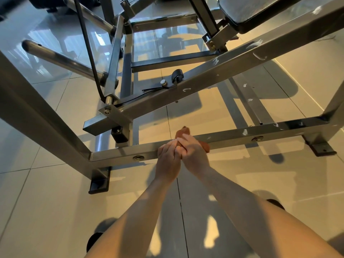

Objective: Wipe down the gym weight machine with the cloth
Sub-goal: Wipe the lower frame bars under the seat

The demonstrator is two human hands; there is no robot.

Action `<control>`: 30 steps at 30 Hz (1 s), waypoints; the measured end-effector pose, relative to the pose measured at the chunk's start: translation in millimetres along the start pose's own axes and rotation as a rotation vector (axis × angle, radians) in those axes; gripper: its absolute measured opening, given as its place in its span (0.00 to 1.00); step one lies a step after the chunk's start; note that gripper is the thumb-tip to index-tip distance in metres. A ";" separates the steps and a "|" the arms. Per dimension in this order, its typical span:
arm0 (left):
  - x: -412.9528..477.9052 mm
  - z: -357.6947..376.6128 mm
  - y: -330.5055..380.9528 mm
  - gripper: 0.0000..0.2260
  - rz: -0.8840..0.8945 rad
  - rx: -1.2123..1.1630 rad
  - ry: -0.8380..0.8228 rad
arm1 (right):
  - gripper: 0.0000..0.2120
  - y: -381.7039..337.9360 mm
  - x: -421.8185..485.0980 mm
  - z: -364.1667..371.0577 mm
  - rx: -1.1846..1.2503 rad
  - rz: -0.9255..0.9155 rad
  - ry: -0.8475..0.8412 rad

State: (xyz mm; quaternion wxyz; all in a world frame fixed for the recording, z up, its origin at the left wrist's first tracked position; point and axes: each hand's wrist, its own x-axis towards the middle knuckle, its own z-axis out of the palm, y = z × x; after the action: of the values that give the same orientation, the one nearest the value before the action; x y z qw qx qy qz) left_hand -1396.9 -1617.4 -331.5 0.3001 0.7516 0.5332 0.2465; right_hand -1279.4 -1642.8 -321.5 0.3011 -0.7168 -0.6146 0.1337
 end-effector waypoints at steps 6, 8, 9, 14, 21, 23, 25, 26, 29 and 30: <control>2.5 -5.6 -1.0 0.22 0.018 -0.024 -0.031 | 0.17 19.8 -5.1 -13.8 -0.171 -0.004 0.108; 6.1 -7.7 2.8 0.19 0.017 -0.103 -0.044 | 0.16 18.9 -5.1 -12.0 -0.076 0.103 0.058; 6.2 -8.6 4.7 0.17 0.024 -0.178 -0.029 | 0.16 15.7 -2.3 -12.0 0.013 0.175 0.016; -7.2 -15.4 15.8 0.13 -0.019 -0.534 -0.100 | 0.17 -1.6 -1.1 -37.3 0.666 0.565 -0.006; -4.6 -5.5 23.6 0.25 -0.256 -0.899 -0.061 | 0.14 -19.7 -17.6 -38.7 1.052 0.501 -0.186; -6.3 -12.7 21.5 0.21 -0.187 -0.753 0.004 | 0.16 -22.5 -14.2 -36.7 0.945 0.483 -0.213; -3.4 -20.2 19.3 0.15 -0.115 -0.569 0.115 | 0.15 -21.3 -8.3 -38.3 0.795 0.401 -0.198; -1.0 -26.0 19.3 0.13 -0.103 -0.465 0.191 | 0.14 -18.9 -4.4 -39.7 0.674 0.354 -0.169; 5.5 -37.7 9.2 0.14 0.000 -0.197 0.314 | 0.17 -2.6 7.5 -44.9 0.311 0.332 -0.148; 5.6 -37.0 3.8 0.15 0.063 -0.095 0.297 | 0.19 3.3 9.2 -44.8 0.267 0.360 -0.171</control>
State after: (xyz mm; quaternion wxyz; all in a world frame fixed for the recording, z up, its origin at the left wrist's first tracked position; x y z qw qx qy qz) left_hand -1418.3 -1606.0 -302.7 0.2452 0.7080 0.5357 0.3892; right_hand -1249.7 -1646.1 -286.8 0.3114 -0.7545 -0.4772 0.3255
